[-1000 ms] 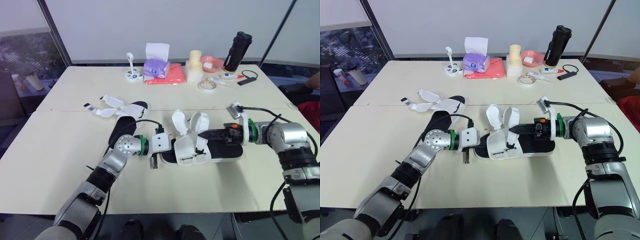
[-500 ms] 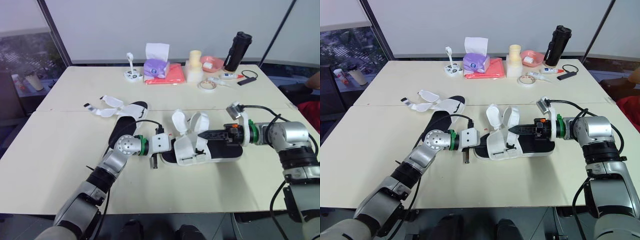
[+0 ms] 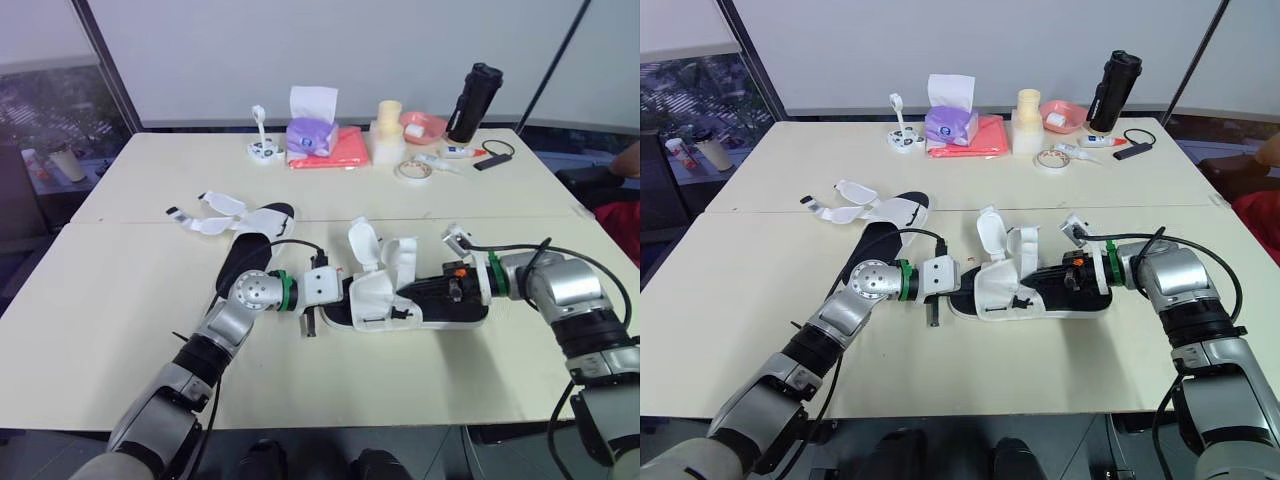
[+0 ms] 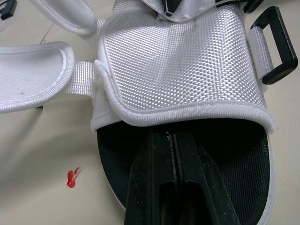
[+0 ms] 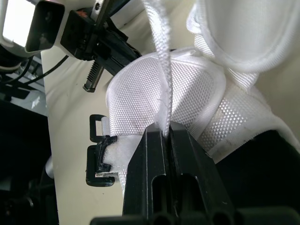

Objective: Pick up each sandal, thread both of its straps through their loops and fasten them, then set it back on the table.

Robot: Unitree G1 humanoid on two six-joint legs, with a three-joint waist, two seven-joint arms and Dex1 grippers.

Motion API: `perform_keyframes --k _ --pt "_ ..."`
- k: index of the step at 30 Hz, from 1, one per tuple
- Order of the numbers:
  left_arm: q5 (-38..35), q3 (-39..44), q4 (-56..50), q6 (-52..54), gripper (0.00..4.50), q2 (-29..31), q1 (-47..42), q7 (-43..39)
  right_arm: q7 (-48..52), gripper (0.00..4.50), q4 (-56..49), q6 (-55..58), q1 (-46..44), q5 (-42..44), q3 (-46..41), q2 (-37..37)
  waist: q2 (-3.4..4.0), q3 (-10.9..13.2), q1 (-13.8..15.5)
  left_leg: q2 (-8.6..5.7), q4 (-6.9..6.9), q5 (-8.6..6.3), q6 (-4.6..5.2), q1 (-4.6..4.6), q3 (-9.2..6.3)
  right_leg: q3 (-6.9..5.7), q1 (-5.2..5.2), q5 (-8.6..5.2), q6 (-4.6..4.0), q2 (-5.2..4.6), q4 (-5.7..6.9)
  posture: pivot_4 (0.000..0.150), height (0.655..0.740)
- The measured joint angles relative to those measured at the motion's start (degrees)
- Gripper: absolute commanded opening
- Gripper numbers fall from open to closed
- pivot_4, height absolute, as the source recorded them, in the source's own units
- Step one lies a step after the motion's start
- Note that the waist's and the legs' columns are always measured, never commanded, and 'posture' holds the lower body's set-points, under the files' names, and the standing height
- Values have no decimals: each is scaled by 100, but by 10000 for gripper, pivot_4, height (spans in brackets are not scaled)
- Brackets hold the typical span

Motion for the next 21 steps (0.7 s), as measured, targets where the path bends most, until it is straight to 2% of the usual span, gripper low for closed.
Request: perform_keyframes --k 7,13,21 --pt "-2 4 6 3 0 -2 2 9 263 513 5 51 -17 338 -400 67 0 0 2 0 0 0 0 0 0 0 0 0 0 0 0 1500 7400" --pt "-7 12 18 8 0 -19 4 13 624 513 -149 22 -21 408 -352 -10 0 0 1 0 0 0 0 0 0 0 0 0 0 0 0 1500 7400" --pt "-9 61 59 18 0 -89 11 39 1054 513 333 -1286 -527 -492 442 -125 0 0 -4 0 -1 0 0 0 1 0 -1 0 0 0 -2 1500 7400"
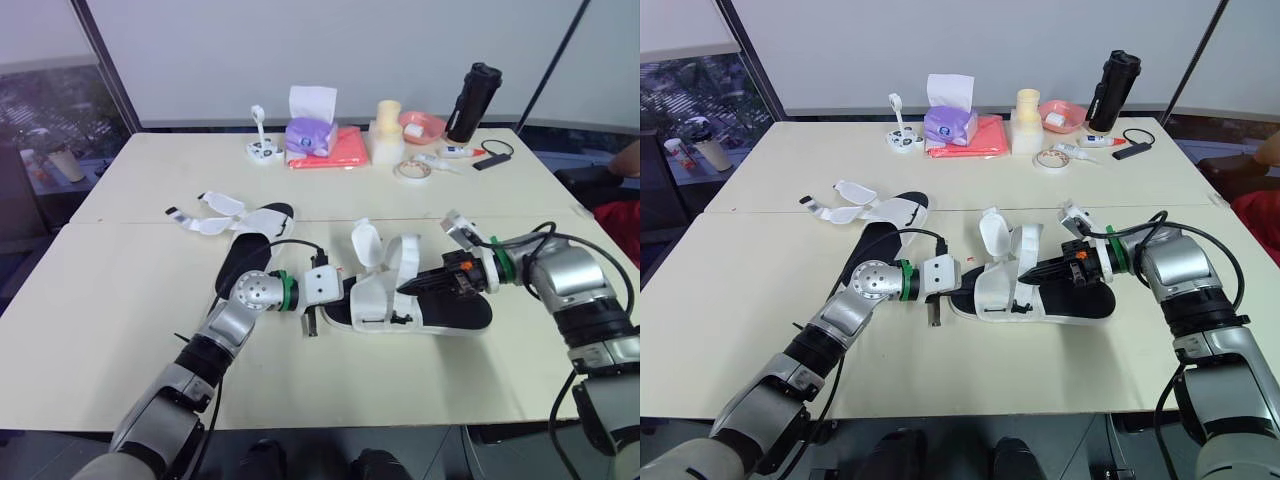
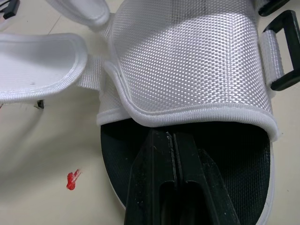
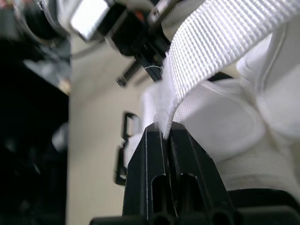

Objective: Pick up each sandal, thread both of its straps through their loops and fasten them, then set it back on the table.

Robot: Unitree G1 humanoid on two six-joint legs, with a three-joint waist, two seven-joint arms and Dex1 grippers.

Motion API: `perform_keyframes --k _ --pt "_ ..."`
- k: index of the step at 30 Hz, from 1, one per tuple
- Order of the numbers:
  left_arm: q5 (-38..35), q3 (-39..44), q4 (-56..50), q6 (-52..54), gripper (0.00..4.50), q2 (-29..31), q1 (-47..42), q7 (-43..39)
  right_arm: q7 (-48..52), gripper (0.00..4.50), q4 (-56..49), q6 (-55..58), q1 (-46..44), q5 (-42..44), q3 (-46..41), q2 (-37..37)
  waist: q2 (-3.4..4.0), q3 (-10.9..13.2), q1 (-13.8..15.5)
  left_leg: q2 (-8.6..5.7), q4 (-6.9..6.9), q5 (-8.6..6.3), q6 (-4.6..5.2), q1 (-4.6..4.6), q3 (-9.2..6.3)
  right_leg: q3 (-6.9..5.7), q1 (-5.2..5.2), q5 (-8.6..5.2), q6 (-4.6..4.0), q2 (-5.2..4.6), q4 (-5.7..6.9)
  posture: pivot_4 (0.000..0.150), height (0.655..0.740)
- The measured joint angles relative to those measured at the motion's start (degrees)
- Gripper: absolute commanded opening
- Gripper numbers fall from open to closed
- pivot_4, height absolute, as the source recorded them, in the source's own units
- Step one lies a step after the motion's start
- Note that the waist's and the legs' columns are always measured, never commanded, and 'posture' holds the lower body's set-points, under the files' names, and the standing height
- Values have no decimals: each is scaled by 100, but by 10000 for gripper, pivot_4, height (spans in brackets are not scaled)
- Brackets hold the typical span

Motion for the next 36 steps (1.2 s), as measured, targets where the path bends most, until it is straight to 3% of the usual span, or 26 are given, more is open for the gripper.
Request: perform_keyframes --k 9,21,24,29,36 --pt "-5 55 -92 45 0 -34 129 121 139 513 242 -521 -455 59 543 11 1 1 0 6 0 0 0 0 -1 0 0 0 0 -2 0 1500 7400" --pt "-7 104 -237 224 0 -62 214 183 134 513 -562 -122 99 549 669 -315 1 1 5 9 0 0 0 0 0 0 0 0 0 -4 0 1500 7400" --pt "-8 106 -232 228 0 -80 215 191 -23 9304 -660 -90 294 516 431 -309 0 2 8 8 0 0 0 0 -1 1 1 0 0 -4 -1 1500 7400" --pt "-12 122 -245 229 0 -82 215 181 -618 34258 -979 287 667 655 -308 -308 0 2 13 8 1 0 0 0 0 1 2 0 0 -4 -1 1500 7400" --pt "-103 154 -401 273 0 -17 316 36 -1829 34258 -2600 1797 2255 1780 -2413 -664 0 2 37 8 -11 -1 1 -8 -2 0 0 0 -1 -4 -13 1500 7400"
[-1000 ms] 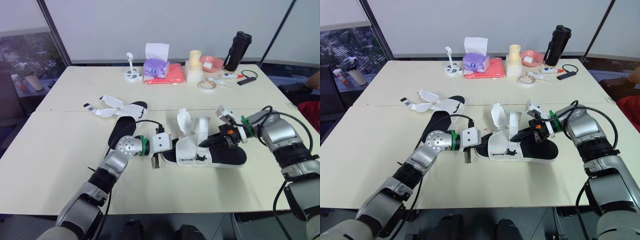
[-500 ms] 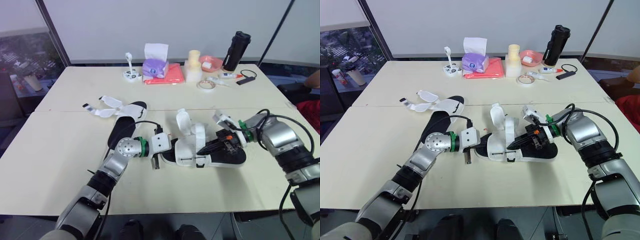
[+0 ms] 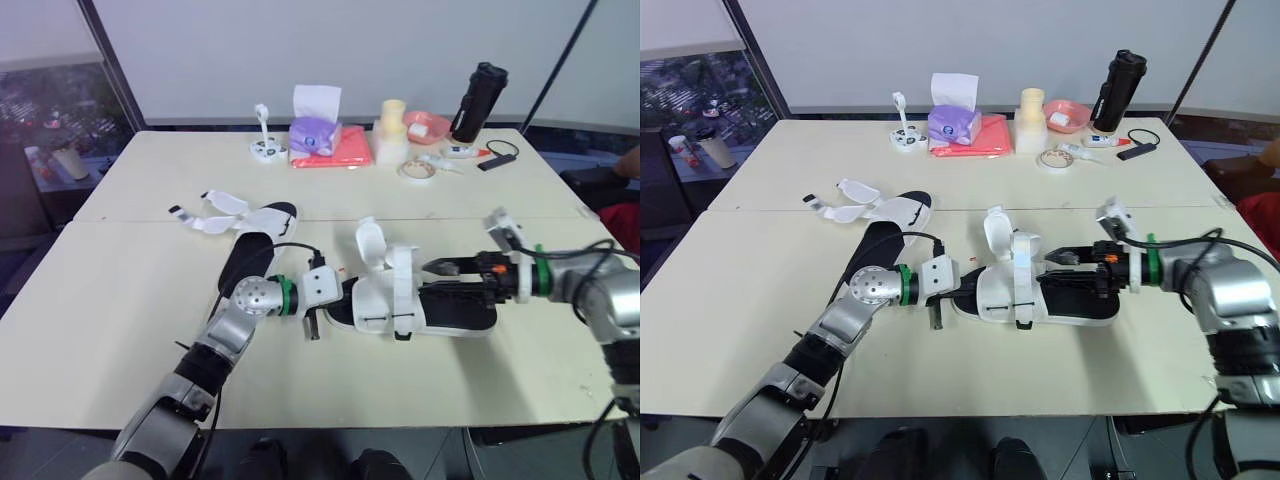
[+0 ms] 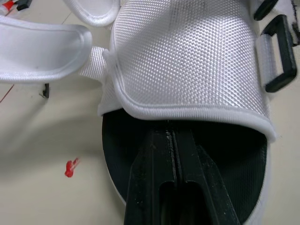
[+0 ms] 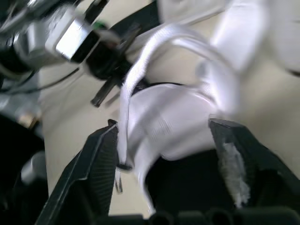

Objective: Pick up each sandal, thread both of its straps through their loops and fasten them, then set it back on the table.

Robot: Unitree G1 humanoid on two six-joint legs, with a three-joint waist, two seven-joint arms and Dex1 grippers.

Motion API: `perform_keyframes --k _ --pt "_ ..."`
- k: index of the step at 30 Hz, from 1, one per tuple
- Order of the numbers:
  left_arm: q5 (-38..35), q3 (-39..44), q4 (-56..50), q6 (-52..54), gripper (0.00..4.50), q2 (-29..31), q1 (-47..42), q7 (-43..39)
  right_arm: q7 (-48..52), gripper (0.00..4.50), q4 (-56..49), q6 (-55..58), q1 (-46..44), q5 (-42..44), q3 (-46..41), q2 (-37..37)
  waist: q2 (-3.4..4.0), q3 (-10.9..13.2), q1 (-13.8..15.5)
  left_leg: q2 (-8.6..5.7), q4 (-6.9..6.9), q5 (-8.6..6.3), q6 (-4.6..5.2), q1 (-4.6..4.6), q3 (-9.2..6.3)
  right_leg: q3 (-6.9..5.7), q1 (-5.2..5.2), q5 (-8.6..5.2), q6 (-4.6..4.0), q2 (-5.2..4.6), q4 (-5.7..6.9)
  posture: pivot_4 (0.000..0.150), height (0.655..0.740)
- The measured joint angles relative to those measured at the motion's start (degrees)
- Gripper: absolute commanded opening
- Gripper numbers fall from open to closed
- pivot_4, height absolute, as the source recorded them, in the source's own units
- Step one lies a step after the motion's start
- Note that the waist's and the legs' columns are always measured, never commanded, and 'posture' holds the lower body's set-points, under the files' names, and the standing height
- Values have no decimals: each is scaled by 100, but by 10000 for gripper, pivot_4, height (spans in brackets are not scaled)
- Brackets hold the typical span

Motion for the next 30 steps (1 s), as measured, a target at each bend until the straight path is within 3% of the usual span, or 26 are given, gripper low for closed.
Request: perform_keyframes --k 3,7,23,26,30 --pt "-4 4 22 -3 0 27 -25 -38 -372 34258 -1155 837 1063 786 -655 16 0 0 -8 -2 -2 0 0 2 0 0 1 0 0 8 -1 1500 7400" --pt "-2 -3 123 -15 0 49 -109 -99 -959 34258 -1814 1117 1726 1115 -701 474 -1 1 -41 -4 6 0 0 6 5 6 4 0 0 9 0 1500 7400" --pt "34 -97 -258 224 0 284 -99 -457 -1858 34258 -1822 771 1935 988 -284 878 -3 2 -22 -6 -19 -1 0 4 5 6 -1 -1 0 9 -16 1500 7400" --pt "46 -96 -261 225 0 276 -99 -454 -1979 25904 -1822 780 1931 1027 -183 1002 -3 2 -20 -6 -19 -1 0 4 5 6 -1 -1 0 9 -16 1500 7400" --pt "71 -97 -249 218 0 235 -93 -431 -2169 5931 -1822 793 1911 1082 -134 1183 -3 1 -19 -6 -19 -1 0 4 5 6 -1 -1 0 8 -16 1500 7400"
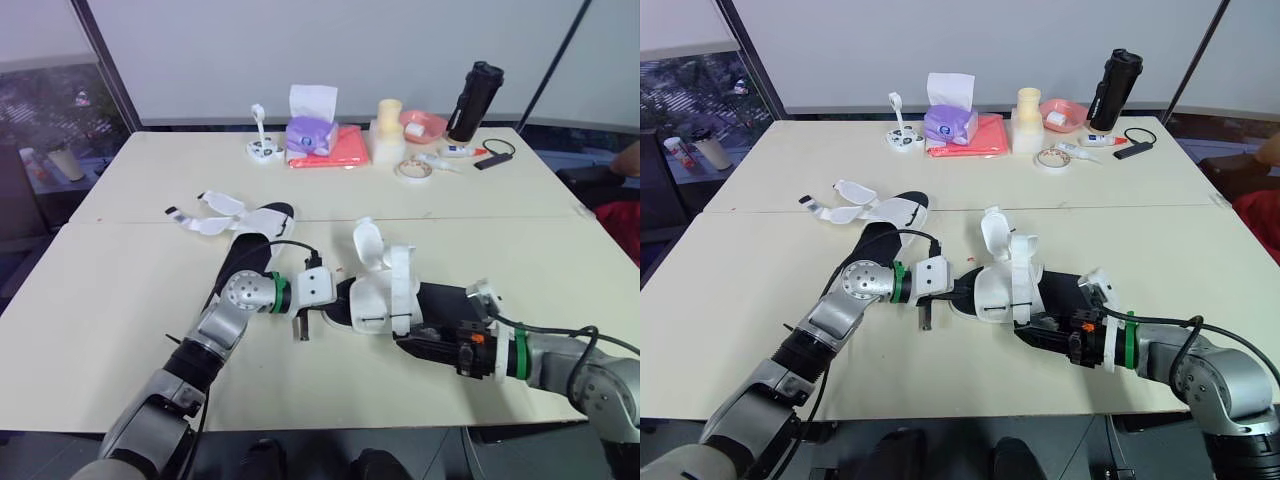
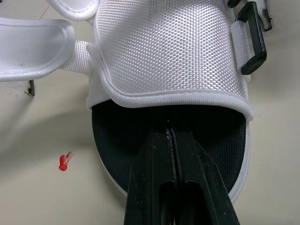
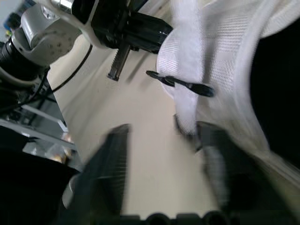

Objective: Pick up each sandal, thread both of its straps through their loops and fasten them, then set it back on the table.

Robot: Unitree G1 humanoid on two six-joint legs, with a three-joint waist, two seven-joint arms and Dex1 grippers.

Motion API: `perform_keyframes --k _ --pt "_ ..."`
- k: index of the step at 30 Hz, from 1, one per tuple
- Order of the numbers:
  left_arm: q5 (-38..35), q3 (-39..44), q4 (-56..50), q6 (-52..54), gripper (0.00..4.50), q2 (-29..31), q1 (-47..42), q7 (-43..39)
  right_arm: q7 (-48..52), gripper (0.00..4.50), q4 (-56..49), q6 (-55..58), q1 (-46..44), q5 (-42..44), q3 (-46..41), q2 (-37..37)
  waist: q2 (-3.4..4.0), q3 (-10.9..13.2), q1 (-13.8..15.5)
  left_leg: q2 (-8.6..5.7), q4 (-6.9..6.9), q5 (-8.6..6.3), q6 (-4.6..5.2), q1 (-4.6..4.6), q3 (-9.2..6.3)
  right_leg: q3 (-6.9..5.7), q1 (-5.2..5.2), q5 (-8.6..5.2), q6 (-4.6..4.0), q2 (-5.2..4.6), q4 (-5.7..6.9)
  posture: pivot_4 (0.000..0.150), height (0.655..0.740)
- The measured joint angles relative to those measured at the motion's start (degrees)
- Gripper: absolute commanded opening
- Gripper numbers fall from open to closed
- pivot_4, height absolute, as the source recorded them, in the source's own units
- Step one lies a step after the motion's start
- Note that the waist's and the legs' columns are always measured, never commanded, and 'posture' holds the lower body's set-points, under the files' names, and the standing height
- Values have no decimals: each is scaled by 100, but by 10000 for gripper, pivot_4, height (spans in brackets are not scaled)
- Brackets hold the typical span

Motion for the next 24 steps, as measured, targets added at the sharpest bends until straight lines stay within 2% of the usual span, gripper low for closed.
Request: perform_keyframes --k 1,2,9,18,24 --pt "1 1 8 -10 0 -3 4 9 -38 1084 0 13 -17 46 -5 20 0 0 2 0 0 0 0 0 0 0 0 0 0 0 0 1500 7400" --pt "8 2 11 -16 0 -3 5 15 -84 456 6 29 -30 65 -11 33 0 0 2 0 0 0 0 0 0 0 0 0 0 0 0 1500 7400" --pt "17 4 -1 -60 0 -42 70 103 -31 456 -29 112 138 184 10 -113 0 0 16 -1 1 0 0 0 -1 0 2 0 0 -2 -1 1500 7400" --pt "26 8 16 -89 0 -60 82 123 727 456 -638 176 843 415 239 -925 -1 -2 13 -2 2 0 0 0 -2 -2 7 0 0 -1 -9 1500 7400" --pt "27 7 47 -105 0 -79 77 120 1086 456 -1183 191 1101 773 -31 -1454 -4 -2 20 -2 1 0 0 0 -4 -5 16 0 1 -2 -22 1500 7400"
